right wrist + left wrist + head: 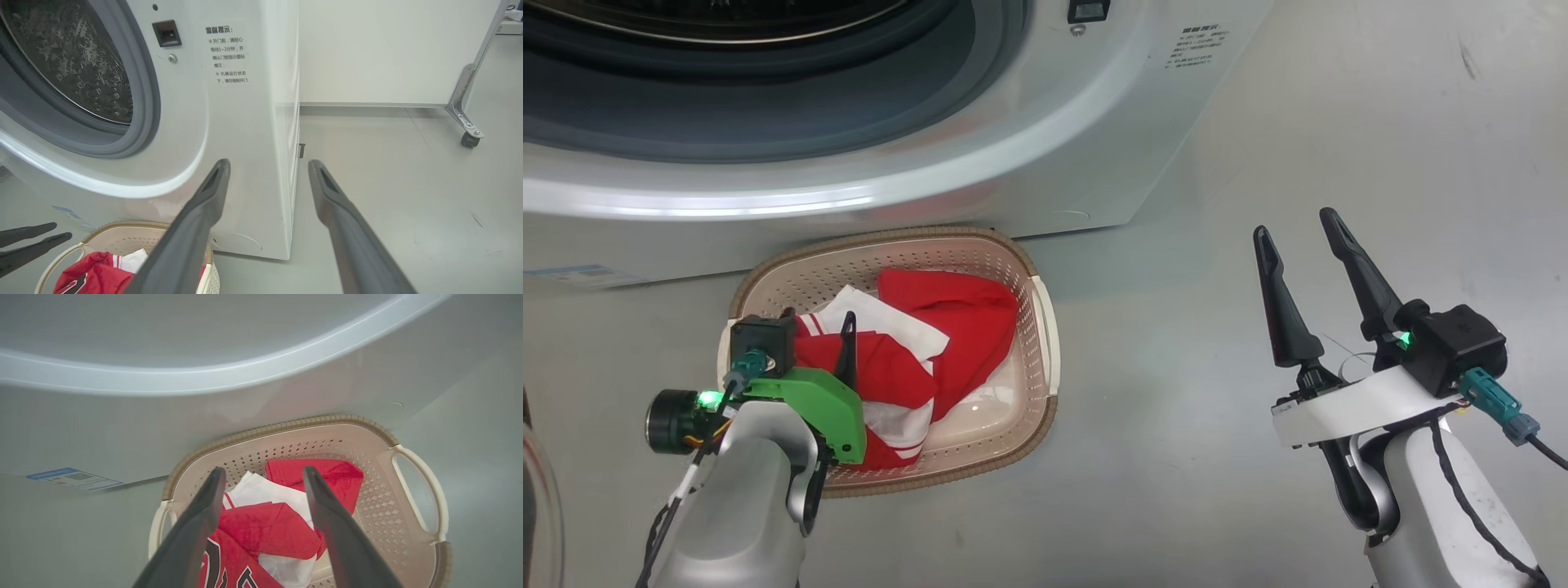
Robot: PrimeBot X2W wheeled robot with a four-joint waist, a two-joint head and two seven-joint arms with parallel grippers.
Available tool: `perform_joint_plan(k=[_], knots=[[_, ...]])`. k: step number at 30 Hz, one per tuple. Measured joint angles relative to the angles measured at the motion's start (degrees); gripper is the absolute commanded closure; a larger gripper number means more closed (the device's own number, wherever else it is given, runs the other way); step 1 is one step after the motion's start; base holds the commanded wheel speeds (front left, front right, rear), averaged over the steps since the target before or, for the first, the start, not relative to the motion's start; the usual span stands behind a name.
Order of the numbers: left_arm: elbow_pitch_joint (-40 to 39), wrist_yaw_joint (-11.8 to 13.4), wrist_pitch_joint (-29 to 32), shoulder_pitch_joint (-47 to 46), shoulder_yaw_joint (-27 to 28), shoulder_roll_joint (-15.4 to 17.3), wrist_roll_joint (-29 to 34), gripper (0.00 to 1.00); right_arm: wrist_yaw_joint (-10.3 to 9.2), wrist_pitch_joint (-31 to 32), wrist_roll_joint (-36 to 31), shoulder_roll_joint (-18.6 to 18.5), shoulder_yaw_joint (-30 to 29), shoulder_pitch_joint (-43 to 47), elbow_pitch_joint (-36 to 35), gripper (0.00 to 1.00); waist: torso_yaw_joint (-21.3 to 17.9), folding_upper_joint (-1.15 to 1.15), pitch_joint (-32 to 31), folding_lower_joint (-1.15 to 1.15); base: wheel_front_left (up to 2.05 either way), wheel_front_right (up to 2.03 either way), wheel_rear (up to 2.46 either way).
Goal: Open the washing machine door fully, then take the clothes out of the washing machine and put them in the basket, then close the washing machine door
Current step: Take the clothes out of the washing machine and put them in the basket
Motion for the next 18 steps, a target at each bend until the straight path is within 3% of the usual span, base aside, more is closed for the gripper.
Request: perform_joint_plan(k=[6, 18], knots=[[-0.04, 0.01, -4.70, -0.05, 0.12, -0.07, 0.00, 0.00, 0.01, -0.08, 0.00, -0.08, 0.01, 0.00, 1.45, 0.00, 0.83, 0.00, -1.84, 0.00, 0.00, 0.00, 0.00], [-7.22, 0.83, -6.46, 1.04, 1.09, -0.12, 0.19, 0.00, -0.07, -0.54, 0.00, -0.11, -0.65, 0.86, 3.67, 0.00, 2.22, 0.00, -7.25, 0.00, 0.00, 0.00, 0.00]])
